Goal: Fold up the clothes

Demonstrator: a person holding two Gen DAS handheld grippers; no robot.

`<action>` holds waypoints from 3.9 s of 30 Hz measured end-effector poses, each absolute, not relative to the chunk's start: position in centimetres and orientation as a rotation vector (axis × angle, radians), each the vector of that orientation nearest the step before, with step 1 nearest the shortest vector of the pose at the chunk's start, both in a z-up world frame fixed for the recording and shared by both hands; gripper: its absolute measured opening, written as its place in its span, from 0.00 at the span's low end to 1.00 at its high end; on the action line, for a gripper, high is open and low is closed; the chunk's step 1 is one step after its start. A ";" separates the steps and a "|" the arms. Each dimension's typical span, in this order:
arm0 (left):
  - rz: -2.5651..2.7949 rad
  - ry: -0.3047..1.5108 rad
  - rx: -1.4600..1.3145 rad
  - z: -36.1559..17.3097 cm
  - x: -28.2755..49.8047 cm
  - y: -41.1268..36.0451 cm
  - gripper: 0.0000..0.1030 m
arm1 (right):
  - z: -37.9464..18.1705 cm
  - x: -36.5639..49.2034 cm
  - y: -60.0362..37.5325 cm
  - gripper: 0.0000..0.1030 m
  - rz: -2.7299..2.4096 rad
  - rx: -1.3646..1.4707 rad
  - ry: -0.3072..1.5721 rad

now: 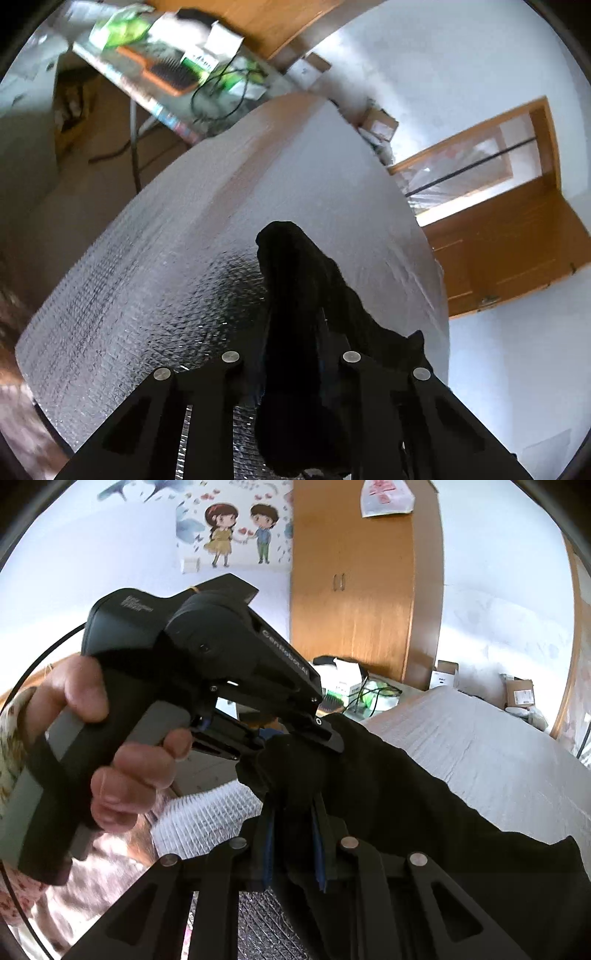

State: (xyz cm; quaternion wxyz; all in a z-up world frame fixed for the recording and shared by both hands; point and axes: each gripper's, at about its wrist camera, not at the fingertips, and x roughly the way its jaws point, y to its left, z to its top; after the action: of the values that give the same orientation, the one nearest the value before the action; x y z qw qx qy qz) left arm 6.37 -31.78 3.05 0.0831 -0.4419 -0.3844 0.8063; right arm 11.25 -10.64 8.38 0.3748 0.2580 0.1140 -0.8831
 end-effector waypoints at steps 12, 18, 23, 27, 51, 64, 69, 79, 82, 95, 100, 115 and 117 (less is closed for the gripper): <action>2.464 -1.006 -1.199 7.5 6.5 -27.1 0.20 | 10.7 10.6 -5.5 0.16 -2.309 0.636 0.129; 2.485 -0.931 -1.149 9.3 6.6 -24.6 0.20 | 11.8 11.0 -3.3 0.16 -2.340 0.603 0.082; 2.467 -0.907 -1.134 10.0 6.6 -22.9 0.20 | 12.5 11.1 -1.5 0.16 -2.363 0.599 0.050; 2.457 -0.861 -1.111 11.0 6.5 -21.1 0.19 | 13.1 10.8 0.0 0.16 -2.387 0.582 0.026; 2.316 -0.686 -1.164 10.9 5.3 -11.3 0.19 | 13.2 13.6 8.2 0.16 -2.486 0.632 -0.044; 2.219 -0.645 -1.262 8.0 4.3 -6.8 0.19 | 11.7 14.5 11.2 0.17 -2.500 0.728 -0.059; 2.183 -0.650 -1.301 6.5 3.8 -5.6 0.19 | 10.7 14.2 12.0 0.17 -2.494 0.787 -0.076; 2.149 -0.657 -1.349 5.2 3.3 -4.6 0.21 | 9.4 13.7 12.7 0.18 -2.474 0.859 -0.094; 2.146 -0.672 -1.347 5.2 3.4 -4.8 0.22 | 9.1 13.7 13.3 0.22 -2.475 0.882 -0.106; 2.279 -0.763 -1.291 5.8 5.7 -8.9 0.31 | 8.2 12.9 17.6 0.41 -2.387 0.941 -0.277; 2.351 -0.800 -1.308 4.6 7.0 -10.9 0.31 | 8.8 12.0 20.0 0.49 -2.268 0.916 -0.428; 2.407 -0.791 -1.369 2.2 8.3 -11.6 0.31 | 5.0 2.7 21.4 0.56 -1.948 1.217 -0.835; 2.403 -0.801 -1.380 1.9 8.1 -11.5 0.31 | 4.9 2.2 20.5 0.56 -1.942 1.255 -0.806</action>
State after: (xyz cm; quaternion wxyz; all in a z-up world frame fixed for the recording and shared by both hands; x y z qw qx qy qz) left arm 8.13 -11.50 1.92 0.1280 -0.4744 -0.2754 0.8262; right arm 2.15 20.50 4.90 0.3394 0.4821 -0.3097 -0.7459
